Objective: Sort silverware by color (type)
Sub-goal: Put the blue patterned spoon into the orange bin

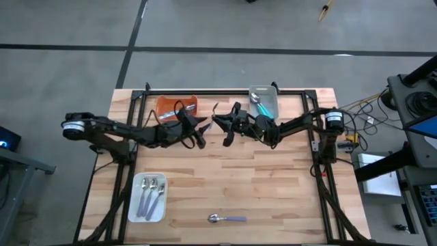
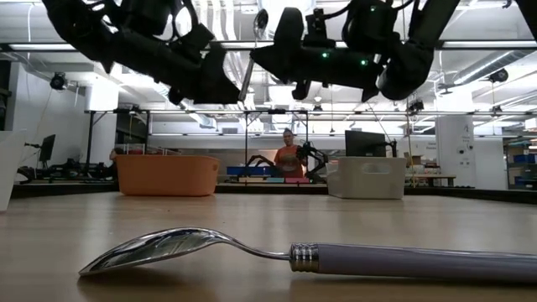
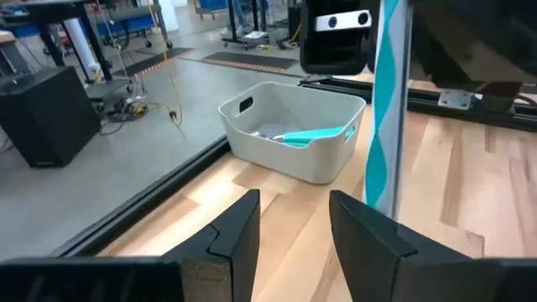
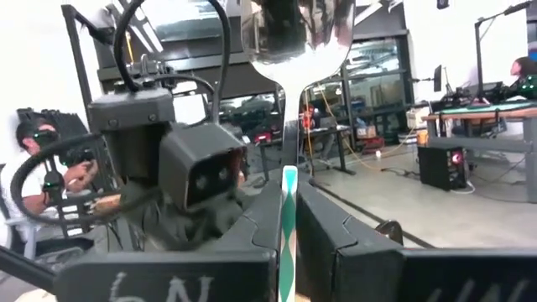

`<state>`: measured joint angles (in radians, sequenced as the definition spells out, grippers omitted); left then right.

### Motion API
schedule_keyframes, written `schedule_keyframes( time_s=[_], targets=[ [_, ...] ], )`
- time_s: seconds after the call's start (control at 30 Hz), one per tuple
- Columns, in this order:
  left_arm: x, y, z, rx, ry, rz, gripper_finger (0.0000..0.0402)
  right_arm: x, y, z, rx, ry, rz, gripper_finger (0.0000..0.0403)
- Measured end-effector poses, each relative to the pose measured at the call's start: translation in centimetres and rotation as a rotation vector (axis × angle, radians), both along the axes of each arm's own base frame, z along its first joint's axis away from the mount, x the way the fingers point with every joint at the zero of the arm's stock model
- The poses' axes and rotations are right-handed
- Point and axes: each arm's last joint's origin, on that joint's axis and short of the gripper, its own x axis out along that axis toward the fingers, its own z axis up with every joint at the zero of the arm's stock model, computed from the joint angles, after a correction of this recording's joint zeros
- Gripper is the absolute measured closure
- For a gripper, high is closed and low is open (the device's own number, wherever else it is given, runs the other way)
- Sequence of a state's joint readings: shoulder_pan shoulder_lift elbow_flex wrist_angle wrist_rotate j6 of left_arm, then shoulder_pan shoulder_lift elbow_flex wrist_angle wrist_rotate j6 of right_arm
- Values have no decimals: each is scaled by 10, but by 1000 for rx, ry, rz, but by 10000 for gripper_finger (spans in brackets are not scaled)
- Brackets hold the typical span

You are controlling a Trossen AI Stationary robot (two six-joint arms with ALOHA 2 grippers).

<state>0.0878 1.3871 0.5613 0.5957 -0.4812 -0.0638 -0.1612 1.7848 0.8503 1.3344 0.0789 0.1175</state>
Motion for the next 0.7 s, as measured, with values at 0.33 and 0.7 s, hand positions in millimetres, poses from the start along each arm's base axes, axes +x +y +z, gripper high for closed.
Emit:
schedule_keyframes(
  time_s=[0.33, 0.7],
  targets=[
    [-20, -5, 25, -48, -27, -86, 276, -4, -1, 7, -43, 61, -25, 390],
    [1, -4, 17, -68, -180, -100, 276, 0, 0, 4, -23, 47, -35, 390]
  ],
)
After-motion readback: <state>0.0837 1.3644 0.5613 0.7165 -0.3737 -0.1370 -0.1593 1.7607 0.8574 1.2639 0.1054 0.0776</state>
